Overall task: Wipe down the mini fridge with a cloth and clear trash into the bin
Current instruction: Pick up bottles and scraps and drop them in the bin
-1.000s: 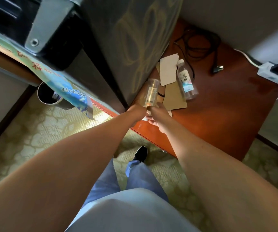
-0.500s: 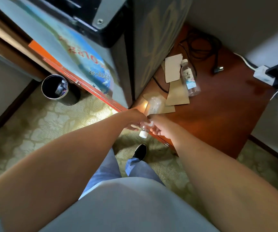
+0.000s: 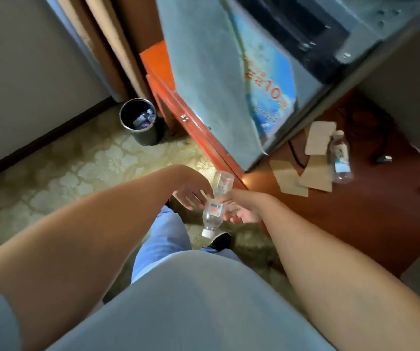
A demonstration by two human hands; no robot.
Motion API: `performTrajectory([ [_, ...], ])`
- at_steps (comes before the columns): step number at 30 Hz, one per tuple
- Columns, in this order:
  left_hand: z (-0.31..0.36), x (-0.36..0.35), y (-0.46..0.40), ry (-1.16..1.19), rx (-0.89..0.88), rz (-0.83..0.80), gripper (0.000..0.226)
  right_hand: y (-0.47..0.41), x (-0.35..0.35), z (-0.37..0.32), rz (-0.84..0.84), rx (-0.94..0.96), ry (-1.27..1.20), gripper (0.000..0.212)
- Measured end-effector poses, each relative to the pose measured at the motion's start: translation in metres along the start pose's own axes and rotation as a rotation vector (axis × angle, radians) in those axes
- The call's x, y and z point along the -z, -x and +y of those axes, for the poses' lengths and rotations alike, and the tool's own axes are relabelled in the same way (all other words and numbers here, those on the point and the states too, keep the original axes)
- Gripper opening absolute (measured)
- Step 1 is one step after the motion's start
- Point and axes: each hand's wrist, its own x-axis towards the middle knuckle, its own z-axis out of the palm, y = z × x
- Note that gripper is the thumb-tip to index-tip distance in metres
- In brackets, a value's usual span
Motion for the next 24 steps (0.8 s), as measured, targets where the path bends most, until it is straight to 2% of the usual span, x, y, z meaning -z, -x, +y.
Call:
performTrajectory([
  [3, -0.025, 0.038, 0.013, 0.121, -0.051, 0.051, 0.02, -0.01, -0.032, -0.038, 0.037, 0.052, -0.034, 0.031],
  [8, -0.06, 0.108, 0.03, 0.518, -0.168, 0.111, 0.023, -0.035, -0.081, -0.111, 0.025, 0.081, -0.098, 0.019],
  [12, -0.088, 0.167, 0.034, 0.527, -0.331, 0.276, 0.035, -0.061, -0.118, -0.167, 0.025, 0.1, -0.083, 0.015],
  [14, -0.101, 0.197, 0.032, 0.582, -0.36, 0.305, 0.03, -0.074, -0.134, -0.192, 0.024, 0.103, -0.107, 0.02],
  [18, -0.114, 0.257, 0.026, 0.701, -0.331, 0.233, 0.019, -0.104, -0.164, -0.241, 0.026, 0.034, -0.188, 0.029],
  [21, -0.116, 0.297, 0.022, 0.858, -0.295, 0.174, 0.024, -0.129, -0.189, -0.282, 0.029, 0.008, -0.187, 0.03],
  [23, -0.119, 0.32, 0.018, 0.889, -0.32, 0.154, 0.028, -0.144, -0.207, -0.306, 0.049, 0.05, -0.129, 0.024],
  [24, -0.121, 0.331, 0.016, 0.908, -0.33, 0.151, 0.03, -0.152, -0.215, -0.317, 0.065, 0.07, -0.103, 0.028],
])
